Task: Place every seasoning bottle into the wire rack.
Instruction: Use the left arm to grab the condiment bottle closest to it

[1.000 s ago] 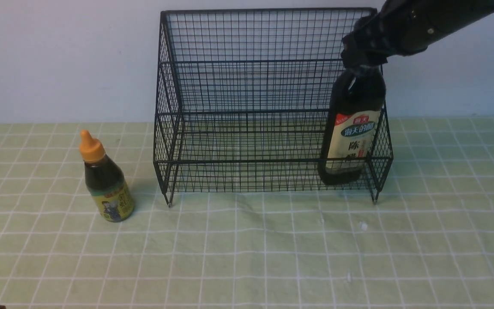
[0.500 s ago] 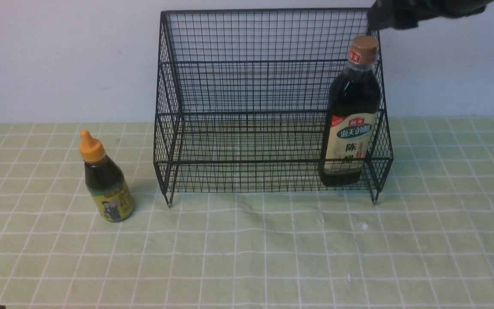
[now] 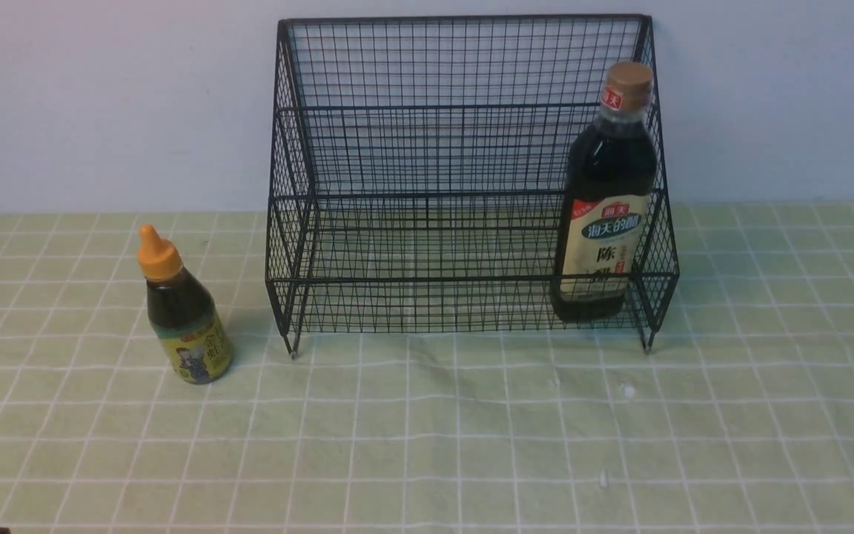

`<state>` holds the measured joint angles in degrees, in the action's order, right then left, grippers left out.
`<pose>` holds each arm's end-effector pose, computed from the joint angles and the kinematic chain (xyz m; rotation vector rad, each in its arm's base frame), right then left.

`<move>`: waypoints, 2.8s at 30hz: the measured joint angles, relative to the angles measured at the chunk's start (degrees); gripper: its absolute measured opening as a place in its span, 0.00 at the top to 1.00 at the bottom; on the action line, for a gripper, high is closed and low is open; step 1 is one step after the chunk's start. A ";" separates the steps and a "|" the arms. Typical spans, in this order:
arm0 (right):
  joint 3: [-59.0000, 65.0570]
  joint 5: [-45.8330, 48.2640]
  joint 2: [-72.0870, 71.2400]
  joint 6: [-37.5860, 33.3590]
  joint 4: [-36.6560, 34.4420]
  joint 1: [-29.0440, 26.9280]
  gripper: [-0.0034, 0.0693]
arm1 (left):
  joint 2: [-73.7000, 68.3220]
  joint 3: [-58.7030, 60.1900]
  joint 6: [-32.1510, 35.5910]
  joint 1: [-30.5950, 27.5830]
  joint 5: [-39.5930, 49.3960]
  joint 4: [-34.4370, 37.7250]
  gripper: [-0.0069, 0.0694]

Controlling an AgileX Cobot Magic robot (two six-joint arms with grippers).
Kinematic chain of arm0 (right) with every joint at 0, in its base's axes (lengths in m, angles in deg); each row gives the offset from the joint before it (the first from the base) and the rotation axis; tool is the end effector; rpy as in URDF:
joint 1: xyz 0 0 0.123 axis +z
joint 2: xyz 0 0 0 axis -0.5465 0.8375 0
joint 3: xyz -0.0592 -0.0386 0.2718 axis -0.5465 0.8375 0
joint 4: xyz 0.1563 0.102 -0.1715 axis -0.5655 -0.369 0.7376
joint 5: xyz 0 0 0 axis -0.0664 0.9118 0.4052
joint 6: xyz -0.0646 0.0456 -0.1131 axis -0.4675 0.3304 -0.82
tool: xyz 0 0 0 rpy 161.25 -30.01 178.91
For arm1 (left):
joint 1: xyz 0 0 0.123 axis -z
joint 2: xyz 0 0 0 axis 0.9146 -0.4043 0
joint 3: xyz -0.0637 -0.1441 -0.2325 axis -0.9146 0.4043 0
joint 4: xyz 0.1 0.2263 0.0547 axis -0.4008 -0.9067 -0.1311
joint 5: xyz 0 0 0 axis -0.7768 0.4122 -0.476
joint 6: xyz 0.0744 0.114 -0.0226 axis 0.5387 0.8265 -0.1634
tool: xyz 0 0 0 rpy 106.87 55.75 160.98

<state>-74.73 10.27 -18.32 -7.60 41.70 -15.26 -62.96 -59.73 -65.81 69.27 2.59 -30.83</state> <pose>0.1282 0.0298 0.4914 -0.1449 2.0430 0.1884 0.1029 -0.0037 0.1566 0.0104 1.8774 -0.0470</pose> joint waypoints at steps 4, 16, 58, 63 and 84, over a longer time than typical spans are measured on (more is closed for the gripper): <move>13.67 -5.72 -13.19 3.29 0.00 0.00 0.97 | 0.00 0.00 0.00 0.00 0.00 0.00 0.92; 52.97 -38.28 -36.86 5.37 -1.81 0.00 0.97 | 0.00 0.00 0.00 0.00 0.00 0.00 0.92; 90.68 -50.03 -49.86 5.97 1.88 -18.44 0.97 | 0.00 0.00 0.00 0.00 -0.06 0.00 0.92; 90.68 -50.03 -49.86 5.97 1.88 -18.44 0.97 | 0.00 0.00 0.00 0.00 -0.06 0.00 0.92; 90.68 -50.19 -49.86 5.97 1.88 -18.44 0.97 | 0.00 0.23 -5.26 0.00 -28.77 19.63 0.92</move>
<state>15.95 -39.92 -68.19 -1.63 43.58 -33.70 -62.96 -59.50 -71.07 69.27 -26.18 -11.19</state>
